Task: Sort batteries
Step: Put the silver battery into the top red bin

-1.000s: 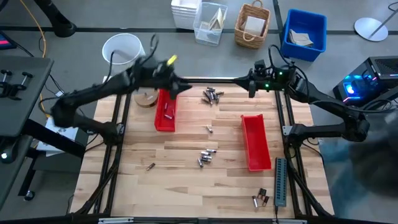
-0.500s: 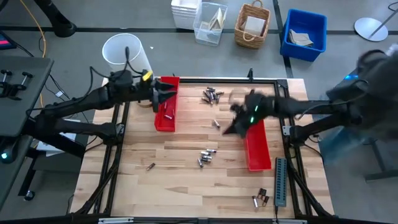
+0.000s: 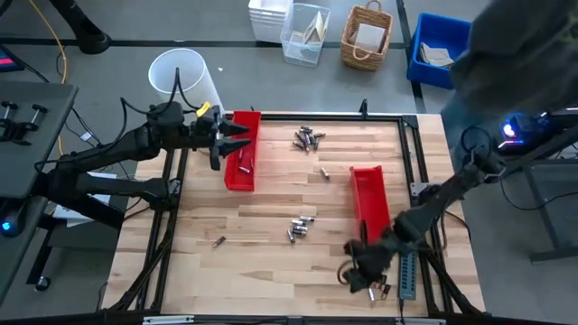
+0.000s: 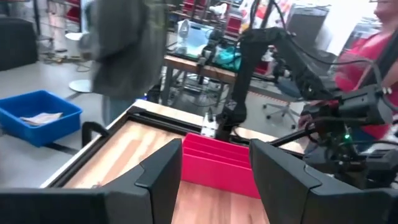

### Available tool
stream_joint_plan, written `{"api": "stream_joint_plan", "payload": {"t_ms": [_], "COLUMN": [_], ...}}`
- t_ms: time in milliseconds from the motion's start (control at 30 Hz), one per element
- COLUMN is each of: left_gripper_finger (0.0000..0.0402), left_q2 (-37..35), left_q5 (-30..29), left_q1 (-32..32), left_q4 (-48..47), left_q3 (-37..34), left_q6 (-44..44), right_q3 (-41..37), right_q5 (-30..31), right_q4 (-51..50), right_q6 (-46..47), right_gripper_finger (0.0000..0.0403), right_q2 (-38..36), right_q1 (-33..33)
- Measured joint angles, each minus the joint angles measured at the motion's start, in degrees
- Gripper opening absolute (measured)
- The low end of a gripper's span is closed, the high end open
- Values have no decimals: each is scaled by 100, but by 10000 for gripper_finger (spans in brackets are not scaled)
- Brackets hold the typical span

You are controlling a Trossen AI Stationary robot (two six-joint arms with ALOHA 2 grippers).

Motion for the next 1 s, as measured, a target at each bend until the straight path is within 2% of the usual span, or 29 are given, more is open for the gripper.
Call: {"api": "stream_joint_plan", "payload": {"t_ms": [167, 300, 500, 733, 1000], "left_gripper_finger": [179, 179, 179, 179, 179], "left_q2": [1, 1, 1, 1, 1], "left_q5": [29, 27, 24, 22, 18], "left_q1": [0, 2, 6, 4, 4], "left_q4": [0, -1, -1, 2, 1], "left_q3": [0, 0, 0, 0, 0], "left_q6": [-4, -6, -6, -8, -6], "right_q3": [0, 0, 0, 0, 0], "right_q5": [-47, -163, -309, -353, -198], "right_q4": [86, 14, -342, -1450, -1473], "right_q6": [437, 639, 1074, 1920, 2353], "right_gripper_finger": [133, 161, 165, 165, 165], "right_q2": [458, 866, 1355, 1424, 1424], "right_q1": [408, 508, 510, 567, 708]}}
